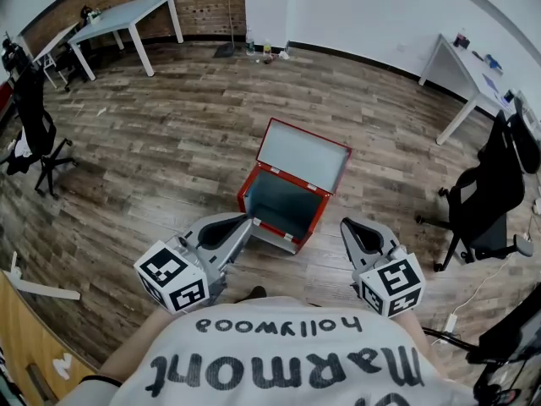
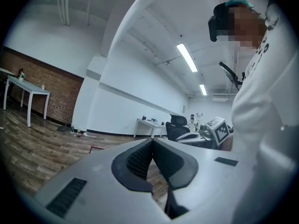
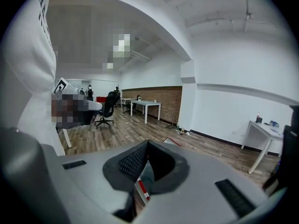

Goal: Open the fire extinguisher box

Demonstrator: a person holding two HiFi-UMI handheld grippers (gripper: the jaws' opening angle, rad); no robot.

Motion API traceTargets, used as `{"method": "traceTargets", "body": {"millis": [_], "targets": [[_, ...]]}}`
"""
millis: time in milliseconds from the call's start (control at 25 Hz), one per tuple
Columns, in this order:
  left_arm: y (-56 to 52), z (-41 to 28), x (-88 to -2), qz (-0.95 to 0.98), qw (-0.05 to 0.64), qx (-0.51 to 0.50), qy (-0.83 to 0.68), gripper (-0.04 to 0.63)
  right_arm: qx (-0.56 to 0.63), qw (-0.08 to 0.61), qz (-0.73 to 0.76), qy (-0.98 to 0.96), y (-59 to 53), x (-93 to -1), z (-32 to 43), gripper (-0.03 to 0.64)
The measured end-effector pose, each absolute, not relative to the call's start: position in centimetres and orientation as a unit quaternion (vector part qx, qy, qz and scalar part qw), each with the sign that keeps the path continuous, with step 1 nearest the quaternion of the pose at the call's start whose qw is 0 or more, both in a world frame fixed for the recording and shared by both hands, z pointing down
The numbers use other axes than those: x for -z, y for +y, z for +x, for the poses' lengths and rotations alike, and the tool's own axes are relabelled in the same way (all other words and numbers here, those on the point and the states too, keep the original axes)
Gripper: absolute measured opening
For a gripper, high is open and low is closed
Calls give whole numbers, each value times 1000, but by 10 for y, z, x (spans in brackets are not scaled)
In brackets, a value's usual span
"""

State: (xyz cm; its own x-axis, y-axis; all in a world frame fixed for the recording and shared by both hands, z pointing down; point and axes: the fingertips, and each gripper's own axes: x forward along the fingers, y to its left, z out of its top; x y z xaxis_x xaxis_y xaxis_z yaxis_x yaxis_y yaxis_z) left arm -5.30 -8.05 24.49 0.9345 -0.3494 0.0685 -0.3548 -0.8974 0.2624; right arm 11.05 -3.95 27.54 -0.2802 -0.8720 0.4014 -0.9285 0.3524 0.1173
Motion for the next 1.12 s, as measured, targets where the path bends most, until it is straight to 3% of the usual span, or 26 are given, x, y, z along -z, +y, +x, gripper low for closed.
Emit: {"method": "traceTargets", "body": {"millis": [1120], "targets": [[-94,-58,-258,968,150,-8,-200,5,-86,216,564,-792,-42,-295,114,9]]}}
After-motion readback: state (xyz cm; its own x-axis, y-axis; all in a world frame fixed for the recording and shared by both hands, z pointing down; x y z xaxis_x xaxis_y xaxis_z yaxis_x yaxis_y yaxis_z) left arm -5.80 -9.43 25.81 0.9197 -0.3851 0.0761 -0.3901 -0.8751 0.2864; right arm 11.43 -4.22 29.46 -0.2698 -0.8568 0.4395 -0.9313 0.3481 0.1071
